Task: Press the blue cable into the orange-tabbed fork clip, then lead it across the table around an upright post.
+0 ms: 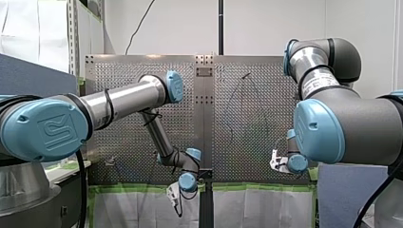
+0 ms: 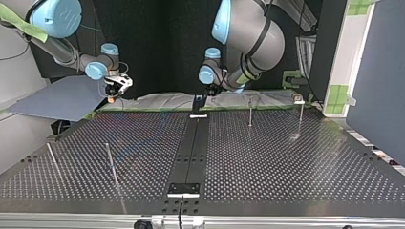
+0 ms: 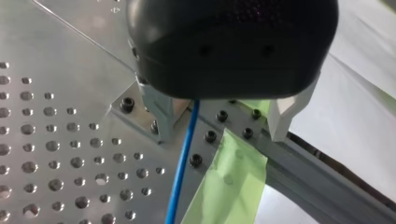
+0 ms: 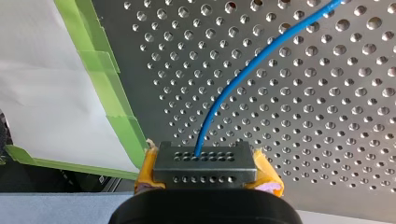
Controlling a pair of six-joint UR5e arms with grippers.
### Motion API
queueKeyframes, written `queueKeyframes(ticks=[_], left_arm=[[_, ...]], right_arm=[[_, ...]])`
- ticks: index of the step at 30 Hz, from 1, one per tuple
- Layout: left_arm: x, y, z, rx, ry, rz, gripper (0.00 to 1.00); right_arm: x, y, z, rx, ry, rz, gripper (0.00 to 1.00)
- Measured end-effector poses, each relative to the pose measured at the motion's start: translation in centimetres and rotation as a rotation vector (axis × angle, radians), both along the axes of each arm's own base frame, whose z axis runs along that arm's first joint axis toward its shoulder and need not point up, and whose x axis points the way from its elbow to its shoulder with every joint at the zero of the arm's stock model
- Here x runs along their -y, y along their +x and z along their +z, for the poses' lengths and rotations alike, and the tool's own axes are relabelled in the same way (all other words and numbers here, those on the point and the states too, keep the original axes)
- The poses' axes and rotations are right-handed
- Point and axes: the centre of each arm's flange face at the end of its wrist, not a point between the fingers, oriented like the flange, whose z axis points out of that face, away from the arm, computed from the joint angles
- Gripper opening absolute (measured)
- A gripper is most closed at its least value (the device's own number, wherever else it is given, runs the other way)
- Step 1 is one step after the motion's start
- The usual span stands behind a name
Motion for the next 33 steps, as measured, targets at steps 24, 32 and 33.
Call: queueKeyframes(ticks=[24, 32, 33], left_arm=[[-0.8, -0.6, -0.1, -0.048, 0.03, 0.044, 0.0], [-0.2, -0.6, 1.6, -0.021, 0.073, 0.067, 0.0], [0.0, -0.6, 2.1, -0.015, 0.075, 0.071, 0.0]], right_arm=[[0.0, 0.0, 0.0, 0.0, -0.001, -0.002, 0.0], [0.0, -0.1, -0.1, 0.0, -0.001, -0.003, 0.0], [0.0, -0.1, -0.1, 0.0, -0.001, -0.003, 0.0]])
